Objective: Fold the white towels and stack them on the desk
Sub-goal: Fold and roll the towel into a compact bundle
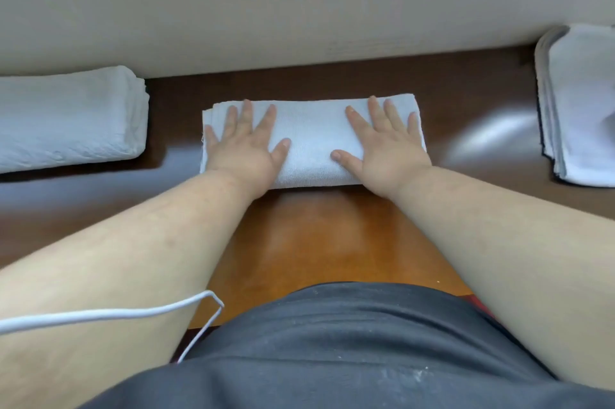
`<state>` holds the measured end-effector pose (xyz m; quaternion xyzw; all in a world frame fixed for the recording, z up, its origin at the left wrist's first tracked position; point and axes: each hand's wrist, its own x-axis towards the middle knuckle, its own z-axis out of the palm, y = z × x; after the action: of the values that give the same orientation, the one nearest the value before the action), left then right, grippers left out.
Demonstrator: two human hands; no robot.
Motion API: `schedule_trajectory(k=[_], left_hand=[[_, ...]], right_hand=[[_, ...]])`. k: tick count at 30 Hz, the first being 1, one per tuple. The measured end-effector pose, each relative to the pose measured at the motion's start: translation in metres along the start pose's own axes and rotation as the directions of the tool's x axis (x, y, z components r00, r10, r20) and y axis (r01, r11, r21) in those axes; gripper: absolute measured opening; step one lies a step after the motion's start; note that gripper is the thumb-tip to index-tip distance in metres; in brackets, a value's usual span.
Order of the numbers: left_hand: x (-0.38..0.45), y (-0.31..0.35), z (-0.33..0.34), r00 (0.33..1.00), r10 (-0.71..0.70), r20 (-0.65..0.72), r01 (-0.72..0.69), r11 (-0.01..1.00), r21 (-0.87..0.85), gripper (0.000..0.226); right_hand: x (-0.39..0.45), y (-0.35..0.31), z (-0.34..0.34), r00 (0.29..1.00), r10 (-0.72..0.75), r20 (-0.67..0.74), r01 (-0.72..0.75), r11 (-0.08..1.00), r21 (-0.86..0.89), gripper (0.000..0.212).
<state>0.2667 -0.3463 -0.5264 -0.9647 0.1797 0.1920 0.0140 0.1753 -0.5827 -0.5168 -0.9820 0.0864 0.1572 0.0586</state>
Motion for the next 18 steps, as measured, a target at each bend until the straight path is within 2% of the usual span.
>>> schedule_trajectory(k=[4,10,13,15,16,18], left_hand=[[0.003,-0.029,0.001,0.995,-0.092,0.026,0.094,0.991,-0.092,0.071],[0.008,-0.033,0.009,0.996,-0.08,0.034,0.084,0.983,-0.163,0.073],[0.013,-0.036,0.007,0.997,-0.069,0.047,0.08,0.952,-0.297,0.074],[0.011,-0.034,0.004,0.98,-0.198,0.009,0.178,0.858,-0.482,0.076],[0.008,-0.033,0.001,0.946,-0.323,0.009,0.266,0.765,-0.587,0.081],[0.003,-0.032,-0.003,0.833,-0.538,0.131,0.462,0.544,-0.701,0.092]], right_hand=[[0.006,0.0,0.001,0.999,0.029,0.025,-0.03,0.999,0.019,0.091],[0.006,0.011,0.003,0.995,0.095,0.042,-0.102,0.97,0.222,0.078],[0.007,0.012,0.001,0.994,0.105,0.026,-0.108,0.959,0.261,0.071],[0.004,0.014,0.0,0.979,0.192,-0.063,-0.152,0.906,0.395,0.063],[0.003,0.015,-0.001,0.954,0.282,-0.099,-0.197,0.843,0.501,0.061],[-0.001,0.019,-0.003,0.856,0.516,-0.028,-0.332,0.59,0.736,0.068]])
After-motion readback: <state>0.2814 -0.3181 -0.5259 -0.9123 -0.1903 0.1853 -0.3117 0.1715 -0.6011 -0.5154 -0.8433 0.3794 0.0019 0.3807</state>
